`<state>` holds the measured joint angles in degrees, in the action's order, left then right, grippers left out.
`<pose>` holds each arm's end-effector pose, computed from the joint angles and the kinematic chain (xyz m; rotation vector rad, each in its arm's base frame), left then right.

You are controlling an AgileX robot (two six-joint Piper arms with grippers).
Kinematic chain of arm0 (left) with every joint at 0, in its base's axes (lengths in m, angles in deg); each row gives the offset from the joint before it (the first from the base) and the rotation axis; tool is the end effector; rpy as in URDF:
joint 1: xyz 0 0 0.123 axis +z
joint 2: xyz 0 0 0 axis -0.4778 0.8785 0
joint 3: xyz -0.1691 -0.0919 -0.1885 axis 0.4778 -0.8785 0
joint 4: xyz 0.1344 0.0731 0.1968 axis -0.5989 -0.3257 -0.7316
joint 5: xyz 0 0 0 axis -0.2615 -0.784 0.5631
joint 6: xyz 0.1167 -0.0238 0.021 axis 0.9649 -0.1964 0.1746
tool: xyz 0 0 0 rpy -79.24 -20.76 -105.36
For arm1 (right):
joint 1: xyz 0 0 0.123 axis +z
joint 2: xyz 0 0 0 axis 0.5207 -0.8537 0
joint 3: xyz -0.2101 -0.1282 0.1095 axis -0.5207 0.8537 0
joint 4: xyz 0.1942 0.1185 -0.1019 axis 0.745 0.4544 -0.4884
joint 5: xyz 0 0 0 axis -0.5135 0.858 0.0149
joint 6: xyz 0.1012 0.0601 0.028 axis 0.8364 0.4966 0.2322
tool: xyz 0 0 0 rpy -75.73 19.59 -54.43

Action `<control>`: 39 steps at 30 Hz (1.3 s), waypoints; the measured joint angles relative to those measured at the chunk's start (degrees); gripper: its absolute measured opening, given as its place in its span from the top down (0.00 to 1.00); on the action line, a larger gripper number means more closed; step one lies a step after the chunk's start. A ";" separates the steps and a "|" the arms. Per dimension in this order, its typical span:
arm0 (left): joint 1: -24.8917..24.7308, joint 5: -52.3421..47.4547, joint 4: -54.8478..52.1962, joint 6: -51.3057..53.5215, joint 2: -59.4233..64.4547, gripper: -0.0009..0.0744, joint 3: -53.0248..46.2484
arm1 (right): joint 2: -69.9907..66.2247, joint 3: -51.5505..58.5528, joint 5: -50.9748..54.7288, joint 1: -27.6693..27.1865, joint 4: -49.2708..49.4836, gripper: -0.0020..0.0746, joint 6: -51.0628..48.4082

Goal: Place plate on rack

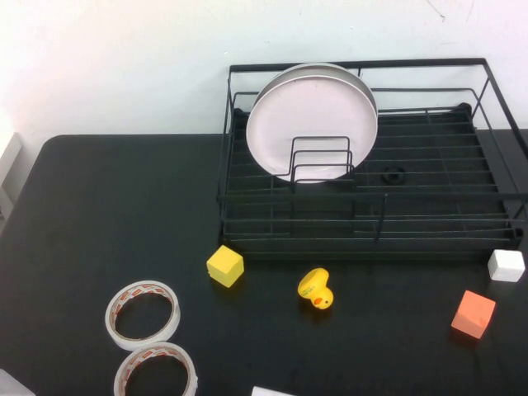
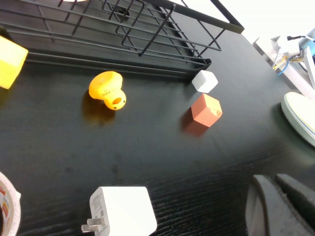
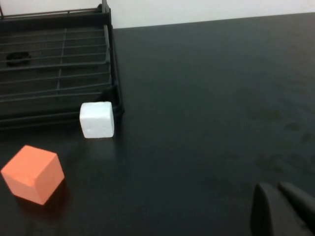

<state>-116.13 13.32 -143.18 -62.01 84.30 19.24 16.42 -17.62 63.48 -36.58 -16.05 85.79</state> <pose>0.0778 -0.1242 0.2071 0.1737 1.9805 -1.0465 0.0933 -0.0197 0.1694 0.1635 1.8325 -0.1371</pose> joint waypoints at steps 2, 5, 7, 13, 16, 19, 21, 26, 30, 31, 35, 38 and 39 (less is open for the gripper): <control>0.00 0.00 0.00 0.00 0.00 0.99 0.00 | 0.00 0.00 0.00 0.00 0.09 0.97 0.00; 0.00 0.00 0.00 0.00 0.00 0.99 0.00 | 0.00 0.00 -0.08 0.00 0.09 0.97 0.00; 0.00 0.00 0.00 0.00 0.00 0.99 0.00 | 0.00 0.00 -0.08 0.00 0.22 0.97 0.00; 0.00 0.00 0.00 0.00 0.00 0.99 0.00 | 0.00 0.00 -0.12 0.00 0.22 0.97 0.00; 0.00 0.00 0.00 0.00 0.00 0.99 0.00 | 0.00 0.00 -0.12 0.00 0.22 0.97 0.00; 0.00 0.00 0.00 0.00 0.00 0.99 0.00 | 0.00 0.00 -0.12 0.00 0.22 0.97 0.00; 0.00 0.00 0.00 0.00 0.00 0.99 0.00 | 0.00 0.00 -0.12 0.00 0.22 0.97 0.00; 0.00 -0.41 0.84 0.07 0.00 0.99 0.00 | 0.00 0.00 -0.12 0.00 0.22 0.97 0.00; 0.00 -0.59 9.92 0.07 0.00 0.99 0.00 | 0.00 0.00 -0.12 0.00 0.22 0.97 0.00; 0.00 -0.08 11.79 0.07 0.00 0.99 0.00 | 0.00 0.00 -0.12 0.00 0.22 0.97 0.00; 0.00 3.24 16.28 3.08 0.00 0.99 0.00 | 0.00 0.00 -0.12 0.00 0.22 0.97 0.00; 0.95 6.36 16.69 7.35 0.00 0.99 0.00 | 0.00 0.00 -0.12 0.00 0.22 0.97 0.00; 1.62 7.51 16.25 8.36 0.00 0.99 0.00 | 0.00 0.00 -0.12 0.00 0.22 0.97 0.00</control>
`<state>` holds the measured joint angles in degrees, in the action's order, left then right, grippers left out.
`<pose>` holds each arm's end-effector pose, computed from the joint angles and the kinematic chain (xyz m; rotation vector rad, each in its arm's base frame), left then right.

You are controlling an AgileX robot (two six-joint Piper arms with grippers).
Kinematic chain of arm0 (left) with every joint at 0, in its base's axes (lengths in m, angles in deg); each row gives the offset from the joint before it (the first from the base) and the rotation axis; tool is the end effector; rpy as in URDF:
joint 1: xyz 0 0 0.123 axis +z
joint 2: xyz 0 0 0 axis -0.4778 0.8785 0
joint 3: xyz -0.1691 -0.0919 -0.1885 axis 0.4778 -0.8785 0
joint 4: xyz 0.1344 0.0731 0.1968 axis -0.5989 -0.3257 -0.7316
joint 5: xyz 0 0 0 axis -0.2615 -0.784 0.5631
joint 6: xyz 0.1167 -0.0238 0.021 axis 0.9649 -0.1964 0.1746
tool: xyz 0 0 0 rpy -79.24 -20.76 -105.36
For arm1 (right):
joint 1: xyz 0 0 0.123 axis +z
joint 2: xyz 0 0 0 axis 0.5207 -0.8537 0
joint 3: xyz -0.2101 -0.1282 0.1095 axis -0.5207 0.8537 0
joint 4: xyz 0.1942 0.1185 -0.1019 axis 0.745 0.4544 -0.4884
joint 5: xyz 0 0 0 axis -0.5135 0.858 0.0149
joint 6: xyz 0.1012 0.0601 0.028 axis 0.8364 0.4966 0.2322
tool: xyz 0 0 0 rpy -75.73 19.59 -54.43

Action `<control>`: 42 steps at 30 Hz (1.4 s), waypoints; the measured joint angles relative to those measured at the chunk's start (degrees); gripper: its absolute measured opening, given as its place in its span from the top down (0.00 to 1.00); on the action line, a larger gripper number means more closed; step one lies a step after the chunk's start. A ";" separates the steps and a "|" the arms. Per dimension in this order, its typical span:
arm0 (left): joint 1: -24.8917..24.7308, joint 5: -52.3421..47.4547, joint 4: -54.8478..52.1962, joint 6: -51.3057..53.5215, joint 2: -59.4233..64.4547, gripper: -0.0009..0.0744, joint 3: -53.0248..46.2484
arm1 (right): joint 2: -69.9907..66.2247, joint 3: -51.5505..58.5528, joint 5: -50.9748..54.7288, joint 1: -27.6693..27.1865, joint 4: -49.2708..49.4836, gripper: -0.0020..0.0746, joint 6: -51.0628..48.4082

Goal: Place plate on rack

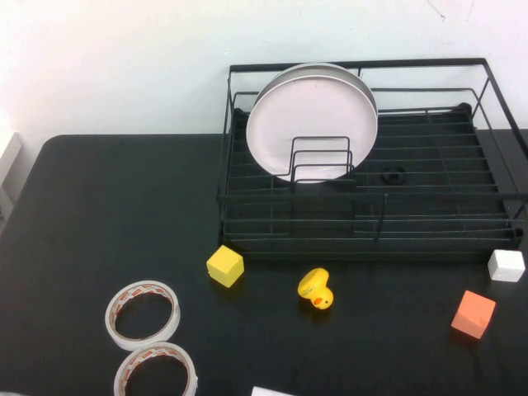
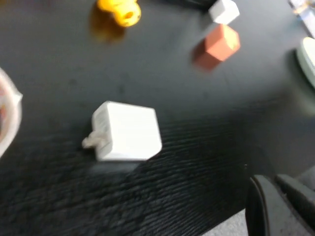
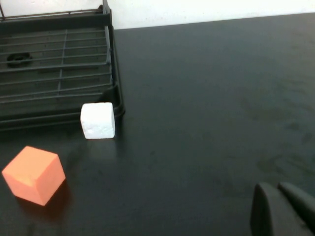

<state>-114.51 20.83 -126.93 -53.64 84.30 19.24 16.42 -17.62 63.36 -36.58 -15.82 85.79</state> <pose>0.0652 -0.1264 0.1893 0.1561 2.1902 -1.0948 0.0934 -0.0195 0.1696 0.1654 1.8305 -0.1328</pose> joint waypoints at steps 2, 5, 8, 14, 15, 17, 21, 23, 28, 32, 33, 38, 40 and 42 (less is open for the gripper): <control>1.38 2.39 -2.88 1.13 0.00 0.99 0.00 | 0.00 0.00 0.00 0.00 0.00 0.97 0.00; 3.47 6.60 -12.10 0.79 0.00 0.99 0.00 | 0.00 0.00 0.00 0.00 0.00 0.97 0.00; 4.95 9.38 -22.54 -3.34 0.00 0.99 0.00 | 0.00 0.00 0.00 0.00 0.00 0.97 0.00; 7.02 9.60 -26.31 -15.77 0.00 0.99 -1.47 | 0.00 0.00 0.00 0.00 0.00 0.97 0.00; 7.27 9.60 -26.46 -17.63 0.00 0.99 -2.02 | 0.00 0.00 0.00 0.00 0.00 0.97 0.00; 7.54 9.60 -26.55 -20.64 0.00 0.99 -2.99 | 0.00 0.00 0.00 0.00 0.00 0.97 0.00; 7.54 9.33 -22.86 -21.30 0.00 0.99 -3.87 | 0.00 0.00 0.00 0.00 0.00 0.97 0.00; 7.54 9.13 -19.96 -17.05 0.00 0.99 -3.87 | 0.00 0.00 0.00 0.00 0.00 0.97 0.00; 7.54 10.38 -9.08 2.55 0.00 0.99 -3.32 | 0.00 0.00 0.00 0.00 0.00 0.97 0.00; 7.54 11.81 3.52 19.59 0.00 0.99 -1.85 | 0.00 0.00 0.00 0.00 0.00 0.97 0.00; 7.54 11.94 6.94 24.53 0.00 0.99 -1.27 | 0.00 0.00 0.00 0.00 0.00 0.97 0.00; 8.66 13.44 24.81 54.72 0.00 0.99 2.04 | 0.00 0.00 0.00 0.00 0.00 0.97 0.00; 10.71 16.56 33.30 71.33 0.00 0.99 2.71 | 0.00 0.00 0.00 0.00 0.00 0.97 0.00; 13.47 20.83 42.84 88.61 0.00 0.99 2.81 | 0.00 0.00 0.00 0.00 0.00 0.97 0.00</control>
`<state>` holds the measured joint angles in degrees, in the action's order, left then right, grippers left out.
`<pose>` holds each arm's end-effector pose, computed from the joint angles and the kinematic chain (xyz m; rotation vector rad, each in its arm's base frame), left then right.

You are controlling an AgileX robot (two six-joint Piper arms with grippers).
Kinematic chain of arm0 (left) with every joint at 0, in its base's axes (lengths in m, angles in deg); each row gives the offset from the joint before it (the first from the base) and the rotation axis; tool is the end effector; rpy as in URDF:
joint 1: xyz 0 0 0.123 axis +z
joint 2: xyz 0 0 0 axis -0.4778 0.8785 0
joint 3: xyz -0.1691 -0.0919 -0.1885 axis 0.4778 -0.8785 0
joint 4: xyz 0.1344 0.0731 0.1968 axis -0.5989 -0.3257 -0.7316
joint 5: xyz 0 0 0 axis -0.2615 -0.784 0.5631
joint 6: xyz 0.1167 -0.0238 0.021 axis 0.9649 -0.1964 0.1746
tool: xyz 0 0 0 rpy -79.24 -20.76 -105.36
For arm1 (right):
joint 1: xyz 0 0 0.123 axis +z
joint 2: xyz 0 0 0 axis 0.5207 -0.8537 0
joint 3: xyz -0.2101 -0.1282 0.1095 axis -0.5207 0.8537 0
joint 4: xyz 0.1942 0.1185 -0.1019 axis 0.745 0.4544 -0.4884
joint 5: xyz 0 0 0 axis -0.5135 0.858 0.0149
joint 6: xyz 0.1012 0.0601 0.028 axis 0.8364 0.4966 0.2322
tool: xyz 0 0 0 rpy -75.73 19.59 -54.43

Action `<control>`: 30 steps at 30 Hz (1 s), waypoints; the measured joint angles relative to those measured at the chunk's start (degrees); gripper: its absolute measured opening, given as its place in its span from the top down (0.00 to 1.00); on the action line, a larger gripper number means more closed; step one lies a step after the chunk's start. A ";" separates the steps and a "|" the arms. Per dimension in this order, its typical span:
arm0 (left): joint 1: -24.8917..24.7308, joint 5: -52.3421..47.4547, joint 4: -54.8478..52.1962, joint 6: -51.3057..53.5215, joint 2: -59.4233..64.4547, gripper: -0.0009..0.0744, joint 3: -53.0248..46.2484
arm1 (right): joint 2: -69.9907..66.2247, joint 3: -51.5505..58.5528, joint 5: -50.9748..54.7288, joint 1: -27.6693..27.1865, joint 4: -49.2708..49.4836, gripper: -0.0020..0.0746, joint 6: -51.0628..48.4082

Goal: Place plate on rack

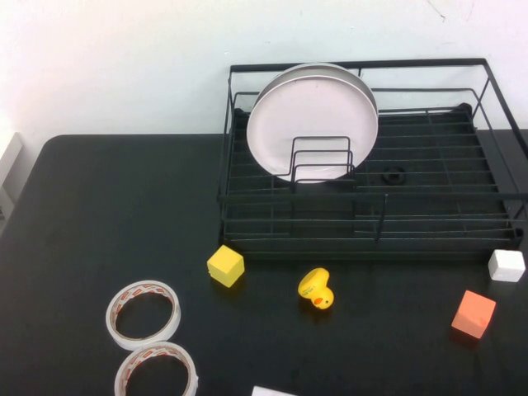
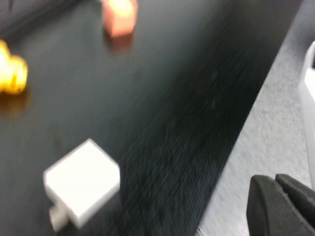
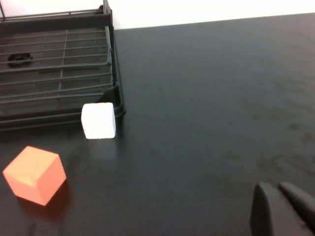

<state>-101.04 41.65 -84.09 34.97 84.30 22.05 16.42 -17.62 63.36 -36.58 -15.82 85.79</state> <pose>0.0533 -0.1405 0.2055 0.9878 1.8297 -0.8876 0.0934 -0.0195 0.1696 0.1654 1.8305 -0.1328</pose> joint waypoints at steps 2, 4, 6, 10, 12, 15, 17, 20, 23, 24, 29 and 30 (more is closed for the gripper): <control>3.42 4.33 10.70 15.02 0.00 0.99 0.00 | 0.00 0.00 0.00 0.00 0.00 0.97 0.00; 7.54 10.49 18.47 26.83 0.00 0.99 -0.97 | 0.00 0.00 0.00 0.00 0.00 0.97 0.00; 11.46 15.81 20.60 31.57 0.00 0.99 -2.42 | 0.00 0.00 0.00 0.00 0.00 0.97 0.00; 21.05 22.78 20.71 30.82 -0.23 0.99 -5.23 | 0.00 0.00 0.00 0.00 0.00 0.97 0.00; 25.55 23.94 20.97 26.21 -1.10 0.99 -6.35 | 0.00 0.00 0.00 0.00 0.00 0.97 0.00; 32.51 24.45 21.27 18.51 -4.86 0.99 -8.32 | 0.00 0.00 0.00 0.00 0.00 0.97 0.00; 37.22 24.45 21.38 15.22 -8.13 0.99 -9.74 | 0.00 0.00 0.00 0.00 0.00 0.97 0.00; 43.55 24.45 21.51 13.07 -13.22 0.99 -11.75 | 0.00 0.00 0.00 0.00 0.00 0.97 0.00; 49.66 24.03 21.51 12.27 -17.54 0.99 -12.59 | 0.00 0.00 0.00 0.00 0.00 0.97 0.00; 51.77 23.72 21.60 11.77 -18.68 0.99 -12.59 | 0.00 0.00 0.00 0.00 0.00 0.97 0.00; 60.18 18.19 21.74 5.86 -23.06 0.99 -12.59 | 0.00 0.00 0.00 0.00 0.03 0.97 0.00; 61.16 16.93 21.74 4.90 -23.78 0.99 -12.59 | 0.00 0.00 0.00 0.00 0.03 0.97 0.00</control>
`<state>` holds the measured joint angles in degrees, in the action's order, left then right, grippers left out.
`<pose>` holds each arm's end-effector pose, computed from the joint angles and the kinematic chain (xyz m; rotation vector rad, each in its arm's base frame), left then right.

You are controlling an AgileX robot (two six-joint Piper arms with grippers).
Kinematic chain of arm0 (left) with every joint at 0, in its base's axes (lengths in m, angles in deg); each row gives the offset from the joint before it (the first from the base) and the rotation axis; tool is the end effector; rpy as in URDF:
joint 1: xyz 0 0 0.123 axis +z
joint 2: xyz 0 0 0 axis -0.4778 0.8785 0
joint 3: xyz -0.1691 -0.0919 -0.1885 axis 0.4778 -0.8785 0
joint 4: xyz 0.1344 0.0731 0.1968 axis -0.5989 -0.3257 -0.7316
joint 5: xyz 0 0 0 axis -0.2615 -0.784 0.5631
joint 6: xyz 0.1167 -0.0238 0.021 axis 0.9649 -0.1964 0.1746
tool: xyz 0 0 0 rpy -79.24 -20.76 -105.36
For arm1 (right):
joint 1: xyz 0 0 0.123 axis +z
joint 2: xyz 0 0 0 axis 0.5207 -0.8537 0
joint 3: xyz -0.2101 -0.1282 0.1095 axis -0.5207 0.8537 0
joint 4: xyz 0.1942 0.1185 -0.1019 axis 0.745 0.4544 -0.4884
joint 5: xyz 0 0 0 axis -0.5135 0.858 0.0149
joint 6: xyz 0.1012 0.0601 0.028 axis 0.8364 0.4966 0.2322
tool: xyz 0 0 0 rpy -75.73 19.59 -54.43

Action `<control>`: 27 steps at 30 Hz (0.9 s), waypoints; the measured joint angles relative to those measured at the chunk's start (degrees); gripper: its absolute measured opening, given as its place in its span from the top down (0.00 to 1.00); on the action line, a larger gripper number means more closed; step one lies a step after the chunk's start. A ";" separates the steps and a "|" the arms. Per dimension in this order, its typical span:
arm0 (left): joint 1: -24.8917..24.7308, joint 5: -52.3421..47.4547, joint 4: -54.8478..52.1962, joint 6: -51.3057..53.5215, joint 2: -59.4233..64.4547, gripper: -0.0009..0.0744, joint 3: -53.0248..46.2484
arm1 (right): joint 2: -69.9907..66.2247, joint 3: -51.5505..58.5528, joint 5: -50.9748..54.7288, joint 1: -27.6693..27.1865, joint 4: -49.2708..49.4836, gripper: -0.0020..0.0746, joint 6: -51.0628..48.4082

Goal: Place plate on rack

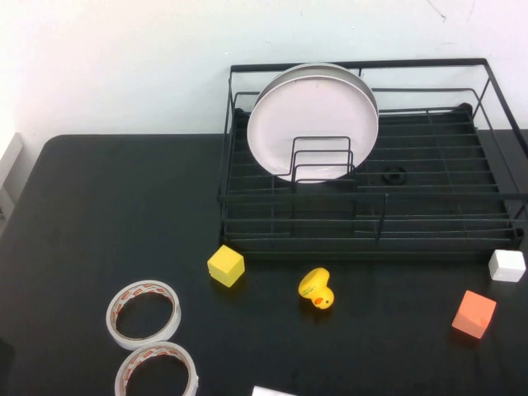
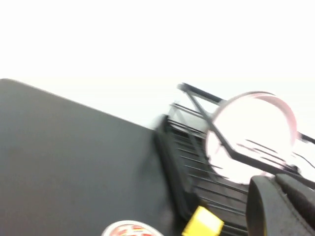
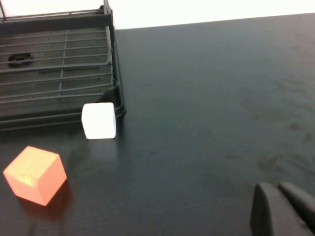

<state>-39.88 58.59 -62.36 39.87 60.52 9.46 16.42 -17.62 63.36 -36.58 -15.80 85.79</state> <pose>0.1084 -0.0238 0.2116 -0.2295 1.5049 -0.5891 0.0934 -0.0195 0.1696 0.1656 1.8306 -0.1324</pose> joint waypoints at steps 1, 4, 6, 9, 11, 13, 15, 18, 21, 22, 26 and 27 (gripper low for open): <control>1.18 -1.22 0.00 -0.57 -0.94 0.99 0.00 | 0.00 0.00 0.00 0.00 0.00 0.97 0.00; 4.26 -4.81 0.00 -1.35 -3.30 0.99 0.00 | 0.00 0.00 0.00 0.00 0.00 0.97 0.00; 6.34 -7.25 0.16 -1.38 -4.78 0.99 0.00 | 0.00 0.00 0.00 0.00 0.00 0.97 0.00; 9.17 -11.75 0.84 -1.26 -6.87 0.99 0.00 | 0.00 0.00 0.00 0.00 0.00 0.97 0.00; 10.89 -14.75 1.56 -0.12 -8.03 0.99 0.00 | 0.00 0.00 0.00 0.00 0.00 0.97 0.00; 12.01 -17.20 2.63 2.46 -8.36 0.99 0.00 | 0.00 0.00 0.00 0.00 0.00 0.97 0.00; 12.51 -18.79 4.01 6.63 -8.36 0.99 0.00 | 0.00 0.00 0.00 0.00 0.00 0.97 0.00; 12.79 -20.18 6.67 12.67 -8.39 0.99 0.00 | 0.00 0.00 0.00 0.00 0.00 0.97 0.00; 12.17 -22.57 8.36 16.50 -8.39 0.99 0.00 | 0.00 0.00 0.00 0.00 0.00 0.97 0.00; 11.52 -23.85 8.57 17.00 -8.39 0.99 0.00 | 0.00 0.00 0.00 0.00 0.00 0.97 0.00; 8.71 -25.86 9.26 18.49 -8.49 0.99 0.10 | 0.00 0.00 0.00 0.00 0.00 0.98 0.00; 7.90 -25.95 9.40 18.63 -8.49 0.99 0.10 | 0.00 0.00 0.00 0.00 0.00 0.98 0.00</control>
<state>-31.97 32.63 -52.95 58.51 52.03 9.56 16.42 -17.62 63.36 -36.58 -15.80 85.79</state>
